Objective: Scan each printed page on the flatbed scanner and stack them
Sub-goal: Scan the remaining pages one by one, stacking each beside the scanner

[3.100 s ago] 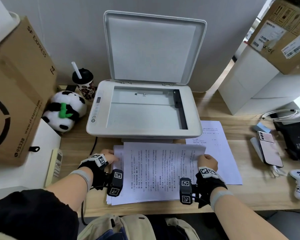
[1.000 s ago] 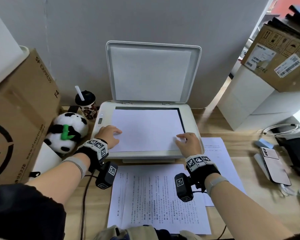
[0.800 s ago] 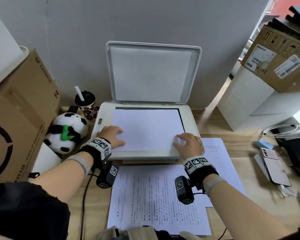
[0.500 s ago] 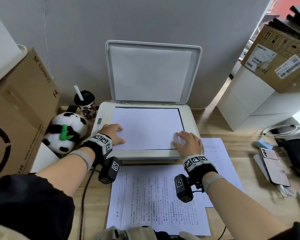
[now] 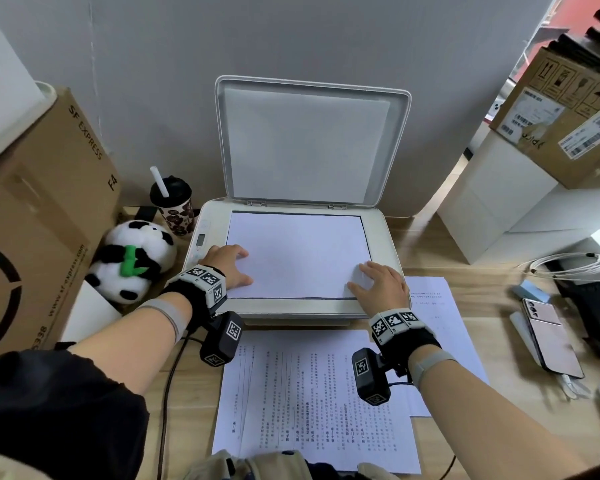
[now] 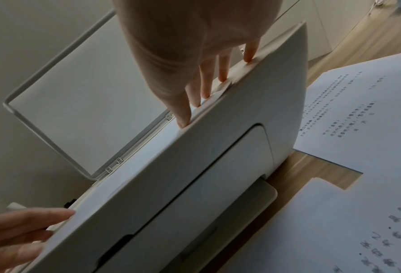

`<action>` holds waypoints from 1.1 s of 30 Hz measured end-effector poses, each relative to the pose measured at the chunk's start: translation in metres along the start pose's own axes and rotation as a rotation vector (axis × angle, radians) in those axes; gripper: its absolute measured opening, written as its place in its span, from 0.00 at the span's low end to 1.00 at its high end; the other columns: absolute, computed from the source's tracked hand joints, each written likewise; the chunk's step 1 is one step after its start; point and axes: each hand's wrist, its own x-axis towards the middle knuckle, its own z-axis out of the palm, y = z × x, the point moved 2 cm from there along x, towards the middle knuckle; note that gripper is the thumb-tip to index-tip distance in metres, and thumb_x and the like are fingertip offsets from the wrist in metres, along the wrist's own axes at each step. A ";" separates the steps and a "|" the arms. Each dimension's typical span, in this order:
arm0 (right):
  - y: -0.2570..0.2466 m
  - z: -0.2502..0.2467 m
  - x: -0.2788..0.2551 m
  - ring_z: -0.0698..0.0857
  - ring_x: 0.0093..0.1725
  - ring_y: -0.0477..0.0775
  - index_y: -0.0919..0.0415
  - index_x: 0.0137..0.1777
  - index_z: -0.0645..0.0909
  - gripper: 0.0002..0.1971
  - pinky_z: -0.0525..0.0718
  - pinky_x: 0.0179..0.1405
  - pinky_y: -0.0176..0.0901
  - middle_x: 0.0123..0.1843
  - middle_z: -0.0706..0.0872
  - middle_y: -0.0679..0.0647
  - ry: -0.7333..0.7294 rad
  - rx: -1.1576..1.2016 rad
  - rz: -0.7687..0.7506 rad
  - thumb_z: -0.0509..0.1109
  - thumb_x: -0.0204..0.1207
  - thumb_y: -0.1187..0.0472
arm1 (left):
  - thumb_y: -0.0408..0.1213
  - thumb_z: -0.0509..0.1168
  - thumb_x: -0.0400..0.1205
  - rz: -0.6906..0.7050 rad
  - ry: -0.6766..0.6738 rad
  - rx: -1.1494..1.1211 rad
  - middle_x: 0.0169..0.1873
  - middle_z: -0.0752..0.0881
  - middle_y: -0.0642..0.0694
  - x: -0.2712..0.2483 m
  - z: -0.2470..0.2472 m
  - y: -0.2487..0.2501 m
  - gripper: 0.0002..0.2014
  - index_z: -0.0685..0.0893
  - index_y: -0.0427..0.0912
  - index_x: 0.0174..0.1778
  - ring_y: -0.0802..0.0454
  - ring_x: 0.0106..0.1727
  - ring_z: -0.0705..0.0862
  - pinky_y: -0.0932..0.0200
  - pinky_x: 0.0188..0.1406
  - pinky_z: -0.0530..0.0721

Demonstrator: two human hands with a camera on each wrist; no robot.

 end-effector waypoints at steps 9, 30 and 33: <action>0.001 0.002 0.004 0.59 0.81 0.48 0.45 0.74 0.73 0.27 0.52 0.82 0.49 0.78 0.70 0.40 0.007 0.004 -0.001 0.69 0.75 0.44 | 0.46 0.75 0.71 0.018 0.007 -0.013 0.69 0.77 0.48 0.005 -0.001 0.001 0.31 0.74 0.52 0.69 0.47 0.74 0.70 0.49 0.75 0.68; 0.012 -0.024 0.034 0.80 0.46 0.48 0.61 0.58 0.84 0.15 0.73 0.32 0.19 0.51 0.84 0.51 0.360 0.808 0.300 0.61 0.77 0.71 | 0.31 0.67 0.79 0.025 0.254 -0.535 0.45 0.81 0.39 0.049 -0.083 0.045 0.17 0.77 0.34 0.64 0.47 0.41 0.77 0.71 0.22 0.72; 0.015 -0.026 0.041 0.80 0.45 0.48 0.63 0.56 0.84 0.17 0.72 0.32 0.19 0.49 0.84 0.51 0.371 0.863 0.350 0.58 0.75 0.74 | 0.30 0.64 0.80 -0.057 0.247 -0.698 0.34 0.75 0.43 0.071 -0.110 0.054 0.20 0.71 0.38 0.68 0.49 0.31 0.74 0.66 0.20 0.69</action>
